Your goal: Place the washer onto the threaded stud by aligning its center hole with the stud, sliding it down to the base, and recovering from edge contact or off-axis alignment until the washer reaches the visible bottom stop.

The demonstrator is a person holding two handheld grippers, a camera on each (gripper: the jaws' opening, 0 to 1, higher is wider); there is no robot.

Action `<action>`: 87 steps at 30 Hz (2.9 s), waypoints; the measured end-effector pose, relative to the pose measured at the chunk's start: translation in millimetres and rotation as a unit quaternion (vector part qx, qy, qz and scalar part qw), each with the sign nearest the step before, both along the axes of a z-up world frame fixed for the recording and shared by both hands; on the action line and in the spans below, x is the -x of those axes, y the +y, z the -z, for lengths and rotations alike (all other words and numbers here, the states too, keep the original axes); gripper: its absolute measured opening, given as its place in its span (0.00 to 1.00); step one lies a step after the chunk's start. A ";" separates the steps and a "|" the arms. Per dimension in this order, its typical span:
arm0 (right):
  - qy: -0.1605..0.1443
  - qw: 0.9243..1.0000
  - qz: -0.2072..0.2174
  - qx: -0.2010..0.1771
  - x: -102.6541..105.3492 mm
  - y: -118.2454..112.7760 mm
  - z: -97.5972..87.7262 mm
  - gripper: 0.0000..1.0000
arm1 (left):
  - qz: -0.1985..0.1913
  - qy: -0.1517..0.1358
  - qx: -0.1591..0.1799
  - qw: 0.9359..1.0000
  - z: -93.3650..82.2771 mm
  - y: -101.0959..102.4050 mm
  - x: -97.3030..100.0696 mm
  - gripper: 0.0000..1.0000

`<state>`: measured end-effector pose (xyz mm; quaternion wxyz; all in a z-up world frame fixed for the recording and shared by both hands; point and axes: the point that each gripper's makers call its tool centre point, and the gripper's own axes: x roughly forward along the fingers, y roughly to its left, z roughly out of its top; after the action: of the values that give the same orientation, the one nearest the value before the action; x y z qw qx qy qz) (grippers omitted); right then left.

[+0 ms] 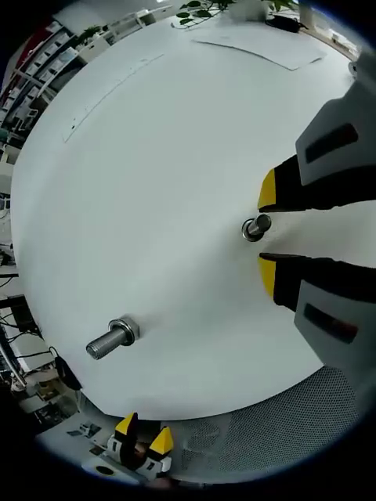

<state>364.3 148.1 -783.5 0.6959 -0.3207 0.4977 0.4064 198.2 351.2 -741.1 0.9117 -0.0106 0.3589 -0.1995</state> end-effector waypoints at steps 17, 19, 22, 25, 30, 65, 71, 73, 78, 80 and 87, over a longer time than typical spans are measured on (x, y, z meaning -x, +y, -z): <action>0.009 0.999 0.014 -0.038 20.2 -6.8 -5.9 0.26 | -0.005 -0.005 -0.023 1.000 -0.3 5.4 -0.5 0.27; 0.012 0.999 0.016 -0.040 23.8 -7.2 -5.3 0.26 | -0.006 -0.002 -0.027 1.000 0.7 6.5 0.0 0.27; 0.014 0.999 0.014 -0.042 28.2 -6.9 -2.3 0.26 | -0.007 -0.003 -0.027 1.000 0.4 7.0 -0.5 0.27; 0.018 0.999 0.010 -0.039 34.5 -7.4 3.6 0.26 | -0.006 -0.001 -0.030 1.000 1.4 7.2 -0.2 0.27; 0.020 0.999 0.007 -0.038 41.2 -7.0 8.2 0.26 | -0.008 -0.001 -0.031 0.999 1.7 8.1 -0.4 0.27; 0.024 0.999 -0.002 -0.037 67.4 8.7 13.7 0.22 | -0.009 -0.006 -0.033 0.999 0.0 8.5 -1.0 0.27; 0.004 0.998 -0.051 -0.020 69.1 10.3 14.8 0.21 | -0.009 -0.007 -0.032 0.999 -0.5 8.5 -1.1 0.27; 0.008 0.998 -0.051 -0.020 68.3 10.1 15.1 0.21 | -0.011 -0.008 -0.032 0.999 -0.9 9.2 -1.4 0.27; 0.020 0.996 -0.082 0.007 66.5 10.4 15.9 0.18 | -0.012 -0.009 -0.031 0.999 -1.2 9.7 -1.9 0.27; 0.025 0.996 -0.085 0.017 66.3 11.2 16.4 0.18 | -0.014 -0.011 -0.031 0.999 -1.9 10.5 -2.2 0.27; 0.036 0.988 -0.136 0.063 68.0 13.2 17.3 0.17 | -0.013 -0.008 -0.030 0.999 -0.6 9.9 -1.6 0.27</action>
<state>296.3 161.3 -800.8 0.5944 -0.4137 0.4987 0.4763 199.8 361.1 -740.5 0.9168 0.0134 0.3577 -0.1773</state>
